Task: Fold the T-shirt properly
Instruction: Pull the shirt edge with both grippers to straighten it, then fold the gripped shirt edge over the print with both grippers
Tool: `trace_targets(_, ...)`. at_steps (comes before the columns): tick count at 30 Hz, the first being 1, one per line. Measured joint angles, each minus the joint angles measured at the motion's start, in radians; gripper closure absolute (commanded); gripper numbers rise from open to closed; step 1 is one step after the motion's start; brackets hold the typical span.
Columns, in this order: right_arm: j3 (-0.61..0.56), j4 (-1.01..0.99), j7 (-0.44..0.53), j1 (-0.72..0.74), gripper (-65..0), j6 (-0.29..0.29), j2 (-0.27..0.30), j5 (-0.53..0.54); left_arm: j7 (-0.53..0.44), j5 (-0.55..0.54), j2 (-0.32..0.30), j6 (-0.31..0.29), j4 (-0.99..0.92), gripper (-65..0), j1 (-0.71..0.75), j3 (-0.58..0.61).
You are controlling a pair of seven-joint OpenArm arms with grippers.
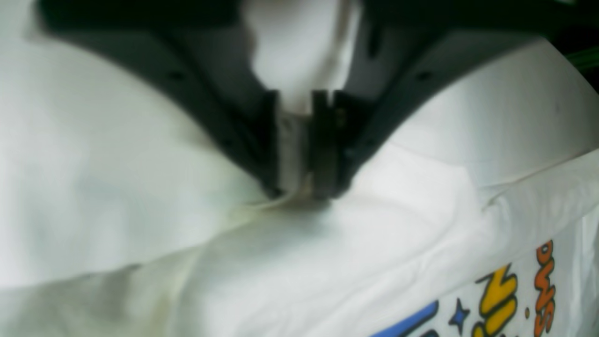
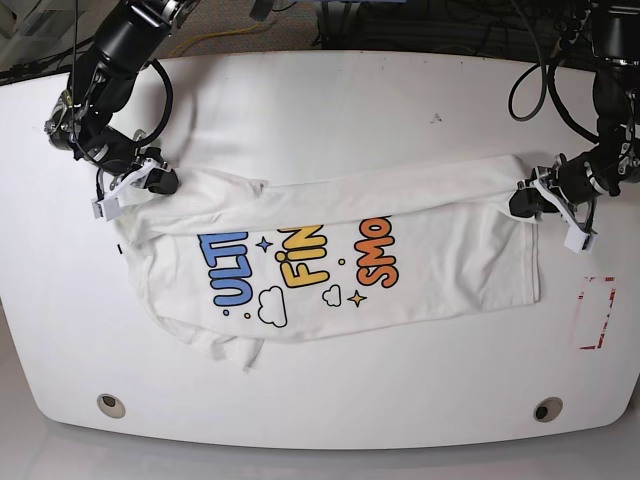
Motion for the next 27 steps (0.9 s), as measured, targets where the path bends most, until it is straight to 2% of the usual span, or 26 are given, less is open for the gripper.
trace_targets(3,0.0,0.009,-0.001,-0.006,0.0,0.003,0.0,-0.002,0.0,0.0,0.001,0.0,0.0,-0.4,0.002,0.0)
trace_targets(7,-0.001,0.117,0.001,-0.071,0.0,0.006,-0.003,0.01,0.0,0.0,0.0,0.0,0.002,-0.4,0.003,0.0)
trace_targets(16,0.005,0.343,-0.009,-0.312,0.0,0.008,0.001,0.188,0.003,0.0,-0.003,0.001,0.043,-0.4,0.063,-0.001)
trace_targets(23,0.006,0.557,-0.001,-0.436,0.0,0.007,0.006,0.217,-0.001,-0.005,-0.051,-0.002,0.153,-0.4,0.15,-0.003)
trace_targets(27,0.029,0.597,0.0,-0.509,0.0,0.01,0.001,0.22,0.001,-0.005,-0.06,-0.001,0.181,-0.4,0.203,-0.003)
